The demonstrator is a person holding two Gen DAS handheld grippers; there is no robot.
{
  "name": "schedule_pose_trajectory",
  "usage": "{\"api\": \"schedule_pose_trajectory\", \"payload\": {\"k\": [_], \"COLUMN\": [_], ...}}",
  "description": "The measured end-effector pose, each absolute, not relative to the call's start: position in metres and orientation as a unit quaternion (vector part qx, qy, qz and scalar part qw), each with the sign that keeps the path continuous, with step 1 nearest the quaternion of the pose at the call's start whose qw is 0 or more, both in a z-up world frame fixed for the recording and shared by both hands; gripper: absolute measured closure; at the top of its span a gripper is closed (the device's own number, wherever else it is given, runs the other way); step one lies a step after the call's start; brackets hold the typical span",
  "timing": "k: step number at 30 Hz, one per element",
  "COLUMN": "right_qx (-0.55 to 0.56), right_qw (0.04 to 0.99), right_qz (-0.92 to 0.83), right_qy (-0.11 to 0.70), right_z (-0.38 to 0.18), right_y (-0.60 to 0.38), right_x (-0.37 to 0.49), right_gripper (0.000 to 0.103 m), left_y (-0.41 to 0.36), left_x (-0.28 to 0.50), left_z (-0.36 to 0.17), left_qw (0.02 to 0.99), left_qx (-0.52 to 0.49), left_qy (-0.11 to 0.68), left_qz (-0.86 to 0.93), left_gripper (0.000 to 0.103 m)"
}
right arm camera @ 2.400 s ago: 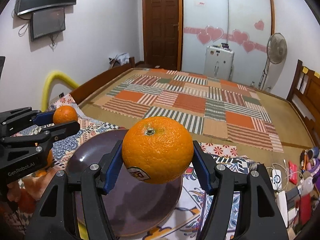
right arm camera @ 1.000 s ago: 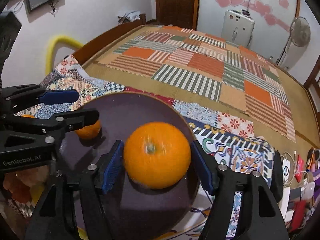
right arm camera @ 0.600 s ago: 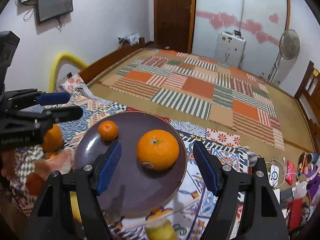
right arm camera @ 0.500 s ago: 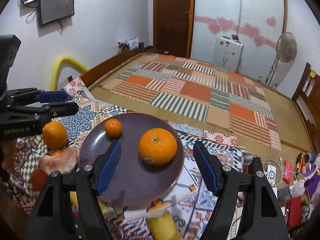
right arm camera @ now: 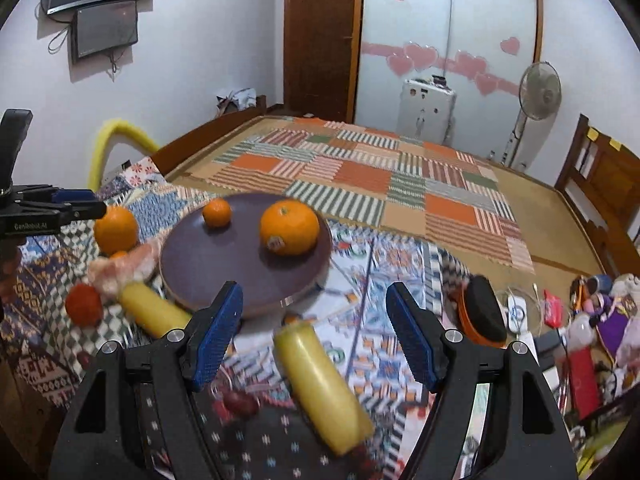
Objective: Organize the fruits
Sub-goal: 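Grasp the Dole orange with the left tool while the right tool grasps a yellow roll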
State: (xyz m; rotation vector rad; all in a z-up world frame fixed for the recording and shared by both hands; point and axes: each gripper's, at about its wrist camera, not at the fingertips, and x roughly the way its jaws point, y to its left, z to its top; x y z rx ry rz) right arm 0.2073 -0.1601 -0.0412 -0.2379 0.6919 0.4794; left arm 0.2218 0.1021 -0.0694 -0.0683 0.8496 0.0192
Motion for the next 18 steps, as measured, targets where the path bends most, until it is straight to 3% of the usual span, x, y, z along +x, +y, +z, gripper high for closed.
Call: {"api": "schedule_pose_trajectory", "payload": {"k": [18], "right_qx": [-0.126], "right_qw": [0.885], "right_qz": [0.223], "right_qy": [0.389], "right_z": [-0.099], "right_y": [-0.172], "right_x": [0.211], "right_gripper": [0.032], "left_y": [0.124], "left_x": [0.222], "left_z": [-0.116], "left_qw": [0.911], "left_qx": [-0.025], "left_qy": [0.410], "left_qz": [0.028], "left_gripper": [0.038]}}
